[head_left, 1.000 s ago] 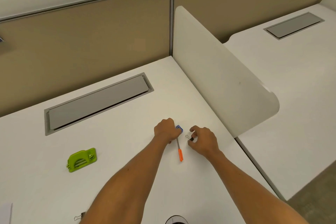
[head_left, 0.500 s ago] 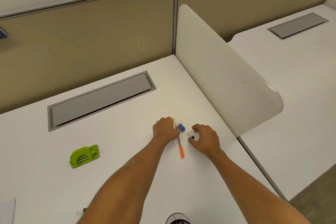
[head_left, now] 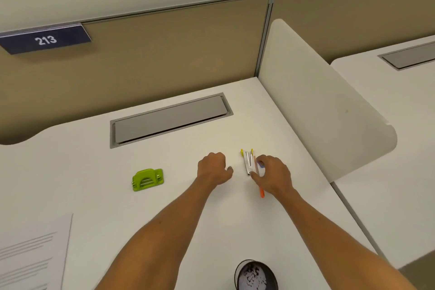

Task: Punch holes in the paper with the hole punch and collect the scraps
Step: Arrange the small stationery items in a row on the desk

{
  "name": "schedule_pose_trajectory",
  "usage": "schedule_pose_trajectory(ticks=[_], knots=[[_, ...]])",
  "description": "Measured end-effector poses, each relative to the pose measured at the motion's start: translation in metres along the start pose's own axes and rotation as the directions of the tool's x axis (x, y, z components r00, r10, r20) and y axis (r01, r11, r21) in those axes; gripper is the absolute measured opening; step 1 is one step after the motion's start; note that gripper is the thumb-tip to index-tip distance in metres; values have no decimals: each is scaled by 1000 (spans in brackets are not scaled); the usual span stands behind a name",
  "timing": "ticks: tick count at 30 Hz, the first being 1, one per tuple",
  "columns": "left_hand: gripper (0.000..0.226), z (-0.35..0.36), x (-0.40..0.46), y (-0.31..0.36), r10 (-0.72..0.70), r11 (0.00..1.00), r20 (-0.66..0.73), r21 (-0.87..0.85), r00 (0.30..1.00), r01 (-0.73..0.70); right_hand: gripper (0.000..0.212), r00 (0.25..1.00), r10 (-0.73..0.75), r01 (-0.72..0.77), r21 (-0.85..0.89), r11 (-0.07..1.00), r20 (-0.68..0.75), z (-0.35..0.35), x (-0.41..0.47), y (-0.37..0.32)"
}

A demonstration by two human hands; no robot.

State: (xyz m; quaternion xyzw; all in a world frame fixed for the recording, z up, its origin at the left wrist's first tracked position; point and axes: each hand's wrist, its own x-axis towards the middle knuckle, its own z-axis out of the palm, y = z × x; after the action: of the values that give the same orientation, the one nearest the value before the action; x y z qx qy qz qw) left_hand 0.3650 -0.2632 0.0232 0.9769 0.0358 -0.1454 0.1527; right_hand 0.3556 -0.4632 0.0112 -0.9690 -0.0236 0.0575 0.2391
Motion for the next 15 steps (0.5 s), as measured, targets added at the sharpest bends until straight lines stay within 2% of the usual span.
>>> schedule_pose_trajectory(ticks=[8,15], knots=[[49,-10,-67,-87,2,1000,-31,-11,1000,-2,45,988,-123,121,22,992,93,37,-22,-67],[70,-3,-138,-175,32,999,68,5,997,-32,45,962,-200,201,15,980,186,79,-56,-119]])
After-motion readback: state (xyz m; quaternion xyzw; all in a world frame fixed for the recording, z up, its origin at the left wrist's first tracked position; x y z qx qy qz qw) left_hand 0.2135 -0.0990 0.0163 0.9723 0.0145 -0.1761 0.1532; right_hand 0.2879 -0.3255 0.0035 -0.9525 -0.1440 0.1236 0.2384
